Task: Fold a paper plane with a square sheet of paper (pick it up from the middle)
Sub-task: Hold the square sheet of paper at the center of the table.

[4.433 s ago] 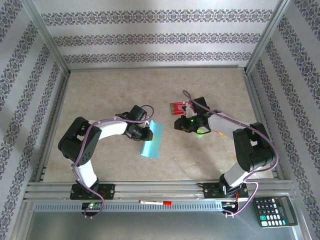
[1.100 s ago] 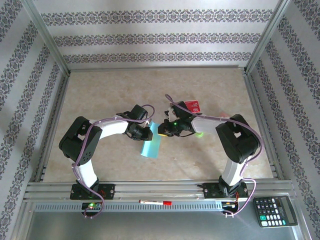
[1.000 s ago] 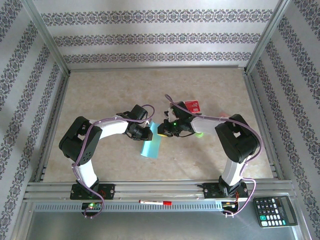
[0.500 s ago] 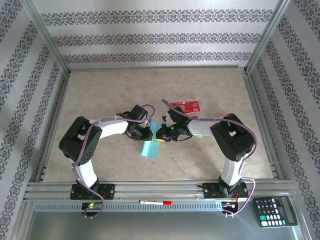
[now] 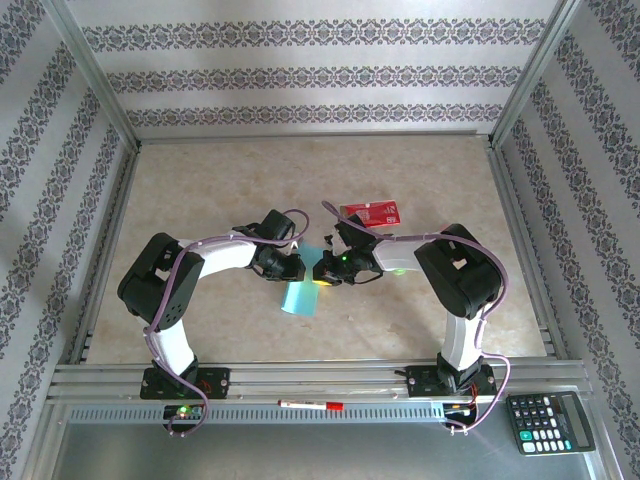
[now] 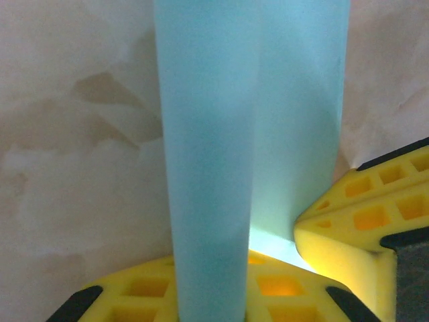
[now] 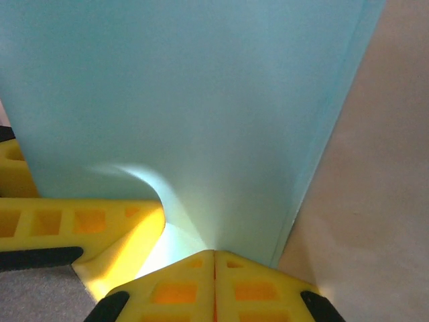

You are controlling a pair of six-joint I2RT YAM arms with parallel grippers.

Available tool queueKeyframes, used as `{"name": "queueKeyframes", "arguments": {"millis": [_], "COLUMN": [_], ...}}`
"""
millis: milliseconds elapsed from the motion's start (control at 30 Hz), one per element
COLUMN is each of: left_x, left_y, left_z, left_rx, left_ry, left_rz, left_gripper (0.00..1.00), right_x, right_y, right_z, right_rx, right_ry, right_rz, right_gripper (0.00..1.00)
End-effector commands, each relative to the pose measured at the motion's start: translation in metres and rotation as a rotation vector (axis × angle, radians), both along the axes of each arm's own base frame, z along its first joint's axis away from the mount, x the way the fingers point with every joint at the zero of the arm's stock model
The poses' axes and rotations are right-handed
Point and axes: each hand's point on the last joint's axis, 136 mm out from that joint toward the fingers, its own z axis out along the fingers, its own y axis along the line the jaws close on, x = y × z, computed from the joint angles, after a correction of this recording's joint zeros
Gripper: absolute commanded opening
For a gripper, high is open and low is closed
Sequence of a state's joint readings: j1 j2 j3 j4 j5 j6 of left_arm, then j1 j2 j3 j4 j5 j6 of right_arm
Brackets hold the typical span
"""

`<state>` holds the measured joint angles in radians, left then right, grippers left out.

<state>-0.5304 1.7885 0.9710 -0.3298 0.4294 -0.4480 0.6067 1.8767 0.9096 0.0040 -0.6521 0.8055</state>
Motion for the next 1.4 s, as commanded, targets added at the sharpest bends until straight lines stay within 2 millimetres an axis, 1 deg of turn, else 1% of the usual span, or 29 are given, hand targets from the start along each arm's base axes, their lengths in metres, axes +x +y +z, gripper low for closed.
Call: {"name": "queueKeyframes", "arguments": {"millis": [0,133,300,567,667,900,1000,1200,1367], "left_x": [-0.042,-0.039,-0.035,-0.035,-0.038,-0.04,-0.039,-0.032,-0.026], "left_y": [0.056,0.054,0.051,0.05,0.051,0.054,0.058,0.061,0.062], "left_z": [-0.053,-0.049,-0.041,-0.028,-0.026,-0.022,-0.019,-0.002,0.015], "left_rx": [0.268,0.265,0.253,0.235,0.233,0.237,0.255,0.256,0.232], "left_ry": [0.151,0.141,0.131,0.122,0.126,0.122,0.109,0.052,0.001], "left_rz": [0.019,0.022,0.027,0.04,0.049,0.063,0.075,0.111,0.154], "left_gripper": [0.22,0.25,0.3,0.44,0.48,0.49,0.52,0.57,0.59], "right_x": [-0.011,-0.014,-0.015,-0.016,-0.016,-0.017,-0.018,-0.02,-0.021], "right_y": [-0.011,-0.019,-0.023,-0.025,-0.026,-0.027,-0.028,-0.031,-0.038], "right_z": [-0.025,-0.033,-0.039,-0.043,-0.044,-0.046,-0.046,-0.049,-0.054], "right_rx": [-0.09,-0.143,-0.168,-0.181,-0.182,-0.188,-0.193,-0.211,-0.257], "right_ry": [0.028,0.027,0.034,0.04,0.043,0.046,0.046,0.055,0.057], "right_rz": [0.008,0.017,0.019,0.014,0.013,0.009,0.008,0.003,-0.007], "right_gripper": [0.07,0.06,0.06,0.05,0.05,0.05,0.05,0.04,0.03]}}
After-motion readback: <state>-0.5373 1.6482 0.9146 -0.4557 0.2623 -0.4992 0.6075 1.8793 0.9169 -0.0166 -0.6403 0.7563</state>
